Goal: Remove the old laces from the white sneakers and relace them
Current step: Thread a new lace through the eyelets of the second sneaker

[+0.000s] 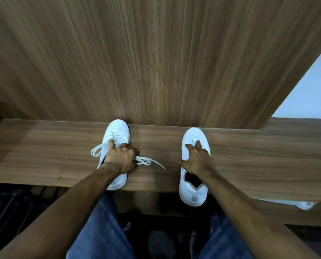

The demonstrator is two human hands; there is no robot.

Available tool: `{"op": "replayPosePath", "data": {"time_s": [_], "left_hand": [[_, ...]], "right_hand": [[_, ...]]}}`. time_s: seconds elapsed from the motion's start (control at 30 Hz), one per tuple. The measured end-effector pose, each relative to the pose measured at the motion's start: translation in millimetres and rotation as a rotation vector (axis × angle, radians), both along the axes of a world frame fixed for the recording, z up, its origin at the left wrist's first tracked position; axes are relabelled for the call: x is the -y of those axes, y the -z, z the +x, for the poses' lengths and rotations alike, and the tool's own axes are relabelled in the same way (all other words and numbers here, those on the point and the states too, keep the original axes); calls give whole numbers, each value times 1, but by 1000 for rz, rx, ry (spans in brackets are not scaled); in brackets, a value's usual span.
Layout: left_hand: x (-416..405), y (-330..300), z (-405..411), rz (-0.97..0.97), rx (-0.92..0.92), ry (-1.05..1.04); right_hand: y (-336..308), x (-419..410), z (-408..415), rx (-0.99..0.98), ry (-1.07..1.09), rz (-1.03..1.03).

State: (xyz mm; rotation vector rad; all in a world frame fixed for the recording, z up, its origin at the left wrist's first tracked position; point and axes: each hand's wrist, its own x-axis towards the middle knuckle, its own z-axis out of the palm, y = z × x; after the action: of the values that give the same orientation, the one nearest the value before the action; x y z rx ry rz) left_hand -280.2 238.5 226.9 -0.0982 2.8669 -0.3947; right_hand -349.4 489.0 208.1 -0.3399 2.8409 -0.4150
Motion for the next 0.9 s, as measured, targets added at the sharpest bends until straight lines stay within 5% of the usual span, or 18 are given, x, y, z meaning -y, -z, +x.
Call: {"op": "replayPosePath", "data": {"time_s": [0.23, 0.37, 0.47, 0.57, 0.7, 0.9], "left_hand": [[16, -6, 9, 64, 20, -69], [0, -18, 0, 387, -176, -196], [-17, -32, -9, 828, -339, -172], [-38, -48, -22, 1157, -284, -58], [-64, -70, -40, 1060, -366, 47], [-64, -67, -50, 1224, -471, -210]], "right_hand": [[-3, 46, 15, -32, -85, 9], [-2, 52, 10, 1, -73, -28], [-5, 45, -4, 100, 67, -449], [-24, 33, -10, 157, 86, -895], [-58, 16, -14, 80, -103, -1025], [-51, -24, -46, -135, 175, -943]]}}
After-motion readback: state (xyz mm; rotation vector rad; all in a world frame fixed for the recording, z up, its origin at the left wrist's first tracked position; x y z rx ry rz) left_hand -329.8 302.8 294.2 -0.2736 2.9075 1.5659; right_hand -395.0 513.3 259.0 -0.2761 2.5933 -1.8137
